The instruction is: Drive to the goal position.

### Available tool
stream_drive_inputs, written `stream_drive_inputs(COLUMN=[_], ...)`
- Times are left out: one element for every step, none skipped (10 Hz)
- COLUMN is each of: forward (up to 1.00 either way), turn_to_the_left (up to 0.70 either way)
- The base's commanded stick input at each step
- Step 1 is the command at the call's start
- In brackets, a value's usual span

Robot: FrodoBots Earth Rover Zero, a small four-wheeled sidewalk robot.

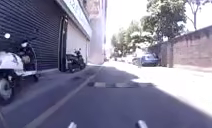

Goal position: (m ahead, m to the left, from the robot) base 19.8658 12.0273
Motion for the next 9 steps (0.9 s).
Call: stream_drive_inputs(forward=[0.70,0.70,0.70,0.70,0.70,0.70,0.70,0.70,0.70], turn_to_the_left=[-0.04,-0.12,-0.14,-0.14,-0.07,0.00,0.00,0.00,0.00])
